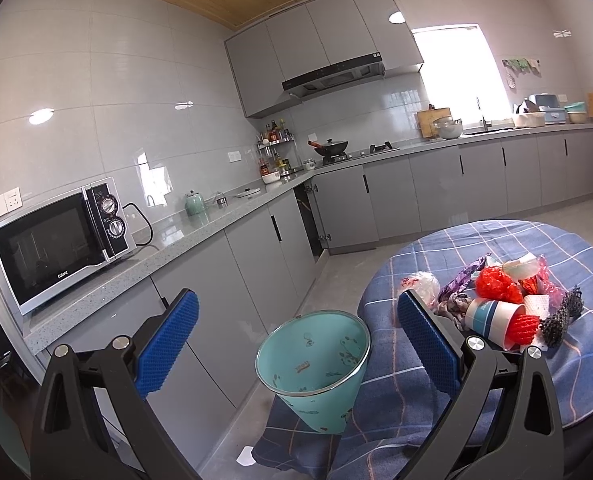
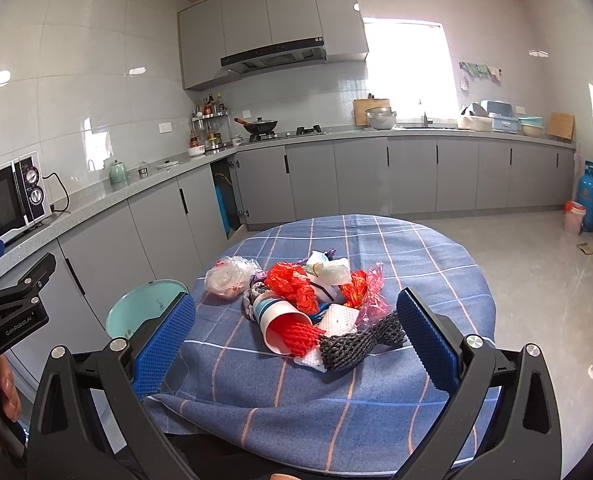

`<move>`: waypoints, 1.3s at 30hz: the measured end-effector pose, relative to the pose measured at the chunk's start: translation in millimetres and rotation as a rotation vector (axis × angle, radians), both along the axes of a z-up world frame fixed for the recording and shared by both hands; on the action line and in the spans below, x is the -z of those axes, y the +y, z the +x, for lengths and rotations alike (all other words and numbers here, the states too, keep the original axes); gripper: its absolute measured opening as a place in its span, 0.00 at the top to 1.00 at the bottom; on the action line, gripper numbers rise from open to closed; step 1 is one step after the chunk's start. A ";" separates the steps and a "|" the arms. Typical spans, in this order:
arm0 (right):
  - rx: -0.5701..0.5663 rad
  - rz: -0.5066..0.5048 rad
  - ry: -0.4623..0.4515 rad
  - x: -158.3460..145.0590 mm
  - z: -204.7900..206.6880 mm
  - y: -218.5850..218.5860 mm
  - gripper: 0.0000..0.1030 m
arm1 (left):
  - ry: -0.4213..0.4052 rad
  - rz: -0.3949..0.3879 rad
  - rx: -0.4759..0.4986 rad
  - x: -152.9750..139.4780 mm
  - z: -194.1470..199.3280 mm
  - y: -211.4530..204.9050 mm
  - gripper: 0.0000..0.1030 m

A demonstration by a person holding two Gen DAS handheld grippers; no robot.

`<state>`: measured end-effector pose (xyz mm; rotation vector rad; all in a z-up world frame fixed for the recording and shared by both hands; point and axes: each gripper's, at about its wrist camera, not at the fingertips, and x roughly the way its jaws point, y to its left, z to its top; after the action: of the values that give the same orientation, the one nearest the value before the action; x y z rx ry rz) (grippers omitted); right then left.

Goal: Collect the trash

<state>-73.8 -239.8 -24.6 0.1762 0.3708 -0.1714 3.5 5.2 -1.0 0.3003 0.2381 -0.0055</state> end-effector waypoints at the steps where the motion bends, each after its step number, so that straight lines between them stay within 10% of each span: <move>1: 0.000 0.002 0.001 0.0 0.1 -0.3 0.04 | 0.000 -0.001 0.000 -0.4 -0.1 0.4 0.05; 27: 0.053 -0.074 -0.104 -12.9 -4.0 -21.7 0.04 | 0.007 -0.006 0.030 4.0 8.7 -8.6 0.05; 39: 0.156 -0.072 0.021 41.1 24.4 -67.4 0.04 | 0.025 0.040 0.119 40.1 39.1 -71.1 0.05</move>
<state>-49.5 -307.2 -65.7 0.1328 0.3712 -0.3403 42.6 -65.9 -41.1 0.3541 0.2454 -0.1222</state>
